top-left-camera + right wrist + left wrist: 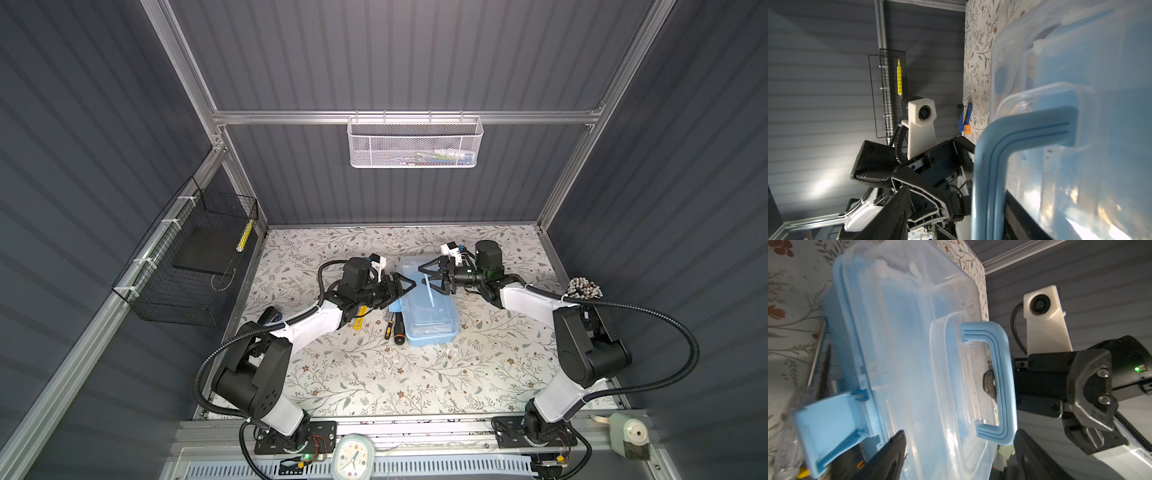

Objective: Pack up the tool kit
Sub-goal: 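Hold the box upright with the left gripper while the right gripper holds the handle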

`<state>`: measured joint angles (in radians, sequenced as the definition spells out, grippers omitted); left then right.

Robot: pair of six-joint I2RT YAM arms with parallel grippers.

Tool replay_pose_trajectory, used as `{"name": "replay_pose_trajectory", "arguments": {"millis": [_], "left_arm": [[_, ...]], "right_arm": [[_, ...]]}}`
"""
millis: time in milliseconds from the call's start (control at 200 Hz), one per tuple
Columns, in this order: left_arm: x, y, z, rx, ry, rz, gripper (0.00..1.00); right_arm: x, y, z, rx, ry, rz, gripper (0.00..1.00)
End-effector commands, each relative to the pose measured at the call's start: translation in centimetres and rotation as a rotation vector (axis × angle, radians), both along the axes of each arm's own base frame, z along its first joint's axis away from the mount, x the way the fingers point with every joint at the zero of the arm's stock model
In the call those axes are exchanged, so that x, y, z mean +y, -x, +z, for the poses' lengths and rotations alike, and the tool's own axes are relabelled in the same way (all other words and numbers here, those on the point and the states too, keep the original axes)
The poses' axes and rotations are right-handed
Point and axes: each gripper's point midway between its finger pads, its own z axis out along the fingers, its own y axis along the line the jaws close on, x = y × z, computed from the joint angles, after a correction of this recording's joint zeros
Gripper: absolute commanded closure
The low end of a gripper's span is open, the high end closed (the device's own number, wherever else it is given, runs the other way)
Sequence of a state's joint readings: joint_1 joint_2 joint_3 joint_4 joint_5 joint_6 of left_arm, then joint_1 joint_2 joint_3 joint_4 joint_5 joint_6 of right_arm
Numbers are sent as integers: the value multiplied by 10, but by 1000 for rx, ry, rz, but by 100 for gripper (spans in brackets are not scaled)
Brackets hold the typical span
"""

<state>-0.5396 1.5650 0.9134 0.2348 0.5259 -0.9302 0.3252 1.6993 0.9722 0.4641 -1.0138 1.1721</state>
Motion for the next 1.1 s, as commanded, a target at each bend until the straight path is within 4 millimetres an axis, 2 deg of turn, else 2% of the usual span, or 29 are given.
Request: {"name": "replay_pose_trajectory", "arguments": {"millis": [0, 310, 540, 770, 1095], "left_arm": [[-4, 3, 7, -11, 41, -21, 16], [5, 6, 24, -47, 35, 9, 11], [15, 9, 12, -22, -4, 30, 6], [5, 6, 0, 11, 38, 9, 3], [-7, -1, 0, 13, 94, -8, 3]], "right_arm": [[3, 2, 28, -72, -107, 22, 40], [-14, 1, 32, -91, -148, -23, 41], [-20, 2, 32, -96, -153, -34, 41], [-21, 0, 32, -96, -169, -41, 42], [-25, 1, 31, -96, -166, -47, 41]]}}
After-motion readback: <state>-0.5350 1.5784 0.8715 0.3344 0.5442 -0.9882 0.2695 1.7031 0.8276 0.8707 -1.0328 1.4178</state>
